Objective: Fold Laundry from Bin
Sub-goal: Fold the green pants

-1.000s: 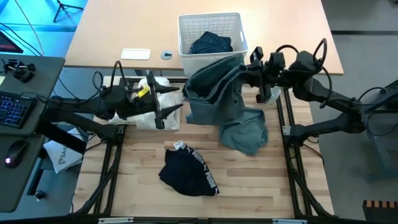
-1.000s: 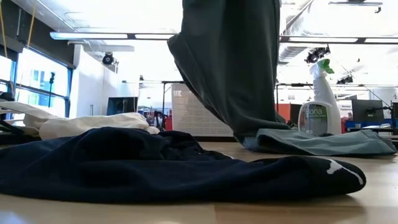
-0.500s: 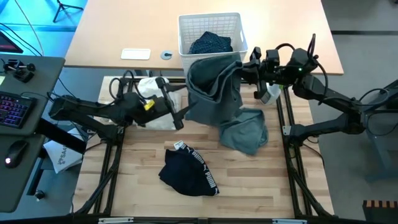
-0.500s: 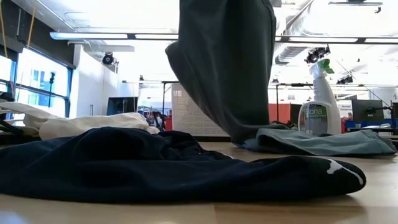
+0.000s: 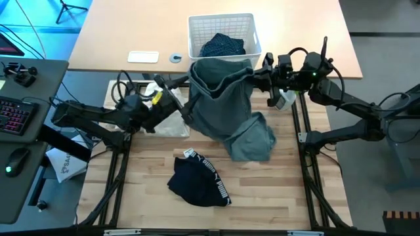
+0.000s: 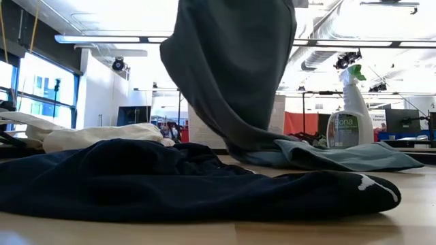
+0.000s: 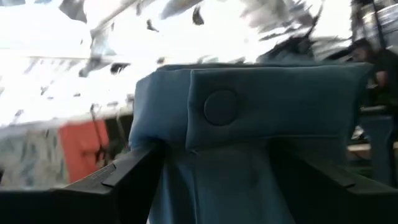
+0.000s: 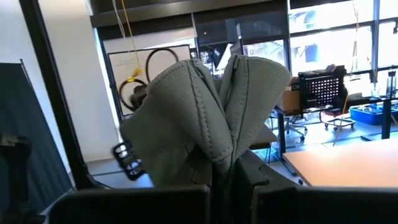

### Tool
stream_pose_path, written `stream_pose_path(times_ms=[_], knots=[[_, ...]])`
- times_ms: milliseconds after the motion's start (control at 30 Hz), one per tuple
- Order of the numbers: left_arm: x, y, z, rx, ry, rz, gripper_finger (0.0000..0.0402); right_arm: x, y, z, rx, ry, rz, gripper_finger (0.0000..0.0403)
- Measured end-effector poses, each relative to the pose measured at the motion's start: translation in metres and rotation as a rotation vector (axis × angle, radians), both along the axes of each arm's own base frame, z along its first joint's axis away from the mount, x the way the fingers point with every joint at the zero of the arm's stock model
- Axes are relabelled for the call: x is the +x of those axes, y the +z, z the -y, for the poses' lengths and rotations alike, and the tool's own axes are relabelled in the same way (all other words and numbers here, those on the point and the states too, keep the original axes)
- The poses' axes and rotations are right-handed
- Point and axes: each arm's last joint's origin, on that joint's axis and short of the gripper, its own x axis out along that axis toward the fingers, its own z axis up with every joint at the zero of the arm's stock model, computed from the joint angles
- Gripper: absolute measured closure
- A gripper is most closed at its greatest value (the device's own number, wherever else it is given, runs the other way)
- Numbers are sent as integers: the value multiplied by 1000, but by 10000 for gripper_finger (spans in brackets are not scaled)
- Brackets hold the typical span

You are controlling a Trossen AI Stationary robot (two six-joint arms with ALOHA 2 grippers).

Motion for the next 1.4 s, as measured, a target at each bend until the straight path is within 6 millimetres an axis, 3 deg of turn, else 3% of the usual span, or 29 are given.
stream_pose_path(times_ms=[267,467,833,933,1067,1400], knots=[[-20,8,1,-211,74,95,120,3,-4,-8,13,37,-39,396],[-33,12,-1,-247,54,76,127,5,-7,-11,24,53,-72,396],[-68,5,-1,-309,-238,-132,103,5,-9,-11,24,52,-93,396],[-65,-4,3,-209,-267,-280,101,5,-11,-11,28,51,-105,396],[-45,-19,11,-89,-287,-424,100,5,-12,-11,32,51,-116,396],[-14,-35,1,-108,-150,-438,100,5,-12,-11,39,52,-116,396]])
